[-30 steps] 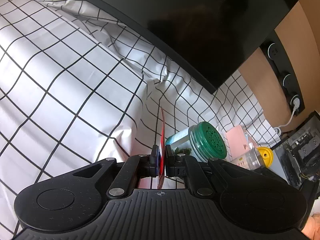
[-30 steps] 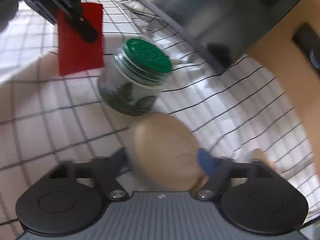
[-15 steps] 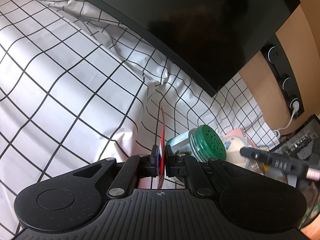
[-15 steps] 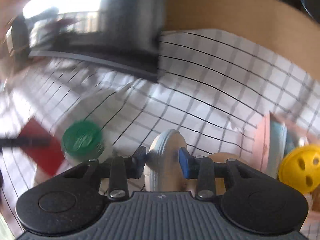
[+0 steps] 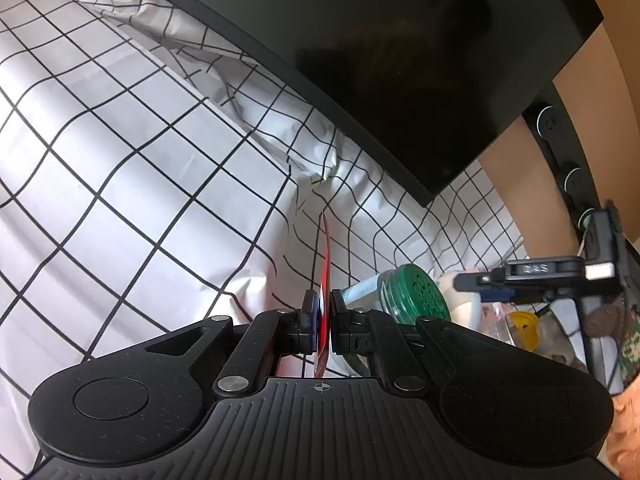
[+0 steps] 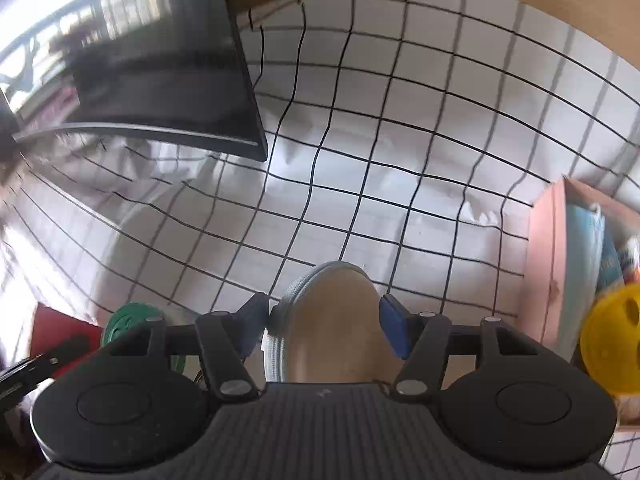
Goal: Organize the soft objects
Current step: 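Close the right gripper on the rim of the round beige tin, then carry the tin with the right gripper while the left gripper carries the red packet toward the pink box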
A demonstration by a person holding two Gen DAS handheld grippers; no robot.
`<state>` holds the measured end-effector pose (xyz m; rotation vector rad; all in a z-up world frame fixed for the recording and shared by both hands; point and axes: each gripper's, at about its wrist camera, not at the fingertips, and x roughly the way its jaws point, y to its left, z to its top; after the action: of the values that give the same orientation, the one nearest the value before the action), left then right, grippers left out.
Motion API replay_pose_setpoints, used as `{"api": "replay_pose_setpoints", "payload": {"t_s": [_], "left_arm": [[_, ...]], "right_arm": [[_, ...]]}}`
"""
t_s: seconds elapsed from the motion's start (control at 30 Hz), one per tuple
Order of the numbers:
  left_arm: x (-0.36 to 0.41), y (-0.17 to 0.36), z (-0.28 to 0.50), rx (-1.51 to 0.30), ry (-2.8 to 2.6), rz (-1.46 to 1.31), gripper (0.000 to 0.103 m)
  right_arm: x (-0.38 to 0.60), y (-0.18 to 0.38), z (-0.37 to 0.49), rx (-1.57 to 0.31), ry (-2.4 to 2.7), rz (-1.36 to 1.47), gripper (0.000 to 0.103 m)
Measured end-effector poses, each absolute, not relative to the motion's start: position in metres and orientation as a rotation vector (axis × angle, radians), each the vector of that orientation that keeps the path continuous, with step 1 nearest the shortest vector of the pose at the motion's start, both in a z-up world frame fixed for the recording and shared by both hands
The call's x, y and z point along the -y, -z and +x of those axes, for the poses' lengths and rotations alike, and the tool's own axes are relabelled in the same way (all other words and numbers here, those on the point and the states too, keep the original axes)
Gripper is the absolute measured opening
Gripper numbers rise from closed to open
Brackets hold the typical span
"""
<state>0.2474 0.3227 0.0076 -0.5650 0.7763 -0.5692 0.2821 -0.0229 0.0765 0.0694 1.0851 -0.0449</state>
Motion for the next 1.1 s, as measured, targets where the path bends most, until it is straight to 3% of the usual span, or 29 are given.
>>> {"api": "replay_pose_setpoints", "payload": {"t_s": [0.3,0.57,0.9,0.97,1.03,1.1], "left_arm": [[-0.332,-0.006,0.241,-0.762,0.553,-0.591,0.007],[-0.326,-0.01,0.244,-0.757,0.56,-0.594,0.007],[-0.32,-0.01,0.246,-0.769,0.58,-0.576,0.007],[-0.32,-0.01,0.245,-0.77,0.577,-0.575,0.007],[-0.321,-0.009,0.245,-0.768,0.568,-0.577,0.007],[-0.322,-0.01,0.245,-0.763,0.55,-0.579,0.007]], "right_arm": [[0.026,-0.085,0.274,-1.103,0.041,0.03,0.054],[0.081,-0.103,0.243,-1.103,0.083,0.183,0.054],[0.095,-0.064,0.269,-1.248,0.119,0.327,0.056],[0.094,-0.057,0.275,-1.261,0.127,0.346,0.051],[0.085,-0.061,0.277,-1.242,0.099,0.326,0.039],[0.071,-0.071,0.278,-1.22,0.046,0.295,0.038]]}}
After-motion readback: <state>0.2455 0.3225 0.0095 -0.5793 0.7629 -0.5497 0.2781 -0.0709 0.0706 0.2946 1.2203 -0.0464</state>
